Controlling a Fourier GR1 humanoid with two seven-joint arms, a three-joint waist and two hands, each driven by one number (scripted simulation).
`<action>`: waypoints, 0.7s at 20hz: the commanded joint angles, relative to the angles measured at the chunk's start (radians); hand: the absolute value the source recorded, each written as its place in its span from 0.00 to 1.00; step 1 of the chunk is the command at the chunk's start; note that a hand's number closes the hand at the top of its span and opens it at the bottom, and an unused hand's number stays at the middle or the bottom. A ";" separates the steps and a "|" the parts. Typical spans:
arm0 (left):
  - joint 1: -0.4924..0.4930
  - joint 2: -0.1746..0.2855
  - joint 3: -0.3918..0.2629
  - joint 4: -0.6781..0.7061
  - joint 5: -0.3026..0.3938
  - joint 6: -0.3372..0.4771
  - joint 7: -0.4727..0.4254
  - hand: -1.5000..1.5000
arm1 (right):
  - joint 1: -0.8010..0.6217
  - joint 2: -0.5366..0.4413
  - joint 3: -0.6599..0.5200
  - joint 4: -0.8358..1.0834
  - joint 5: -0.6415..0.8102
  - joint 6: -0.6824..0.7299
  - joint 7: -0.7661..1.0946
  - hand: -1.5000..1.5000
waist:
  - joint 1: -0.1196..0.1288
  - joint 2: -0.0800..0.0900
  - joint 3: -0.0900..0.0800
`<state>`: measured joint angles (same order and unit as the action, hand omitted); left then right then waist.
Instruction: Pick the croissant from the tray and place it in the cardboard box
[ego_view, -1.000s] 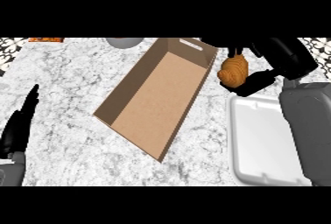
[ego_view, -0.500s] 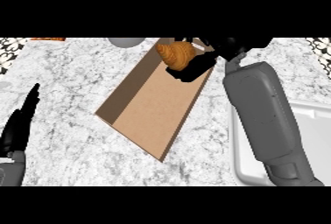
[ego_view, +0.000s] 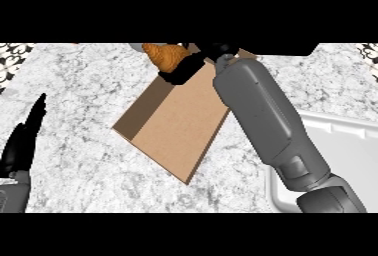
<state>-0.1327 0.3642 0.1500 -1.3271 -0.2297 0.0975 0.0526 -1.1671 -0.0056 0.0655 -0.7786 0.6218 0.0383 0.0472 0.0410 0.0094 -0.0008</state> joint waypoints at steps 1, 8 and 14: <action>0.001 0.017 0.006 -0.022 0.022 -0.043 0.011 0.50 | -0.085 0.005 0.063 0.199 -0.025 -0.142 -0.011 1.00 | 0.032 0.007 0.000; -0.059 -0.029 -0.030 0.020 -0.022 -0.003 0.017 0.50 | -0.138 0.006 0.069 0.382 -0.177 -0.140 0.051 0.00 | 0.039 0.011 0.000; -0.073 -0.019 -0.019 0.028 -0.024 -0.007 0.001 0.50 | -0.112 0.006 0.081 0.444 -0.263 -0.213 -0.119 0.00 | 0.044 0.016 0.000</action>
<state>-0.1928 0.3453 0.1277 -1.3042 -0.2477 0.0846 0.0544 -1.2845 0.0000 0.1511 -0.3781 0.4091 -0.1471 0.0173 0.0891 0.0235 -0.0009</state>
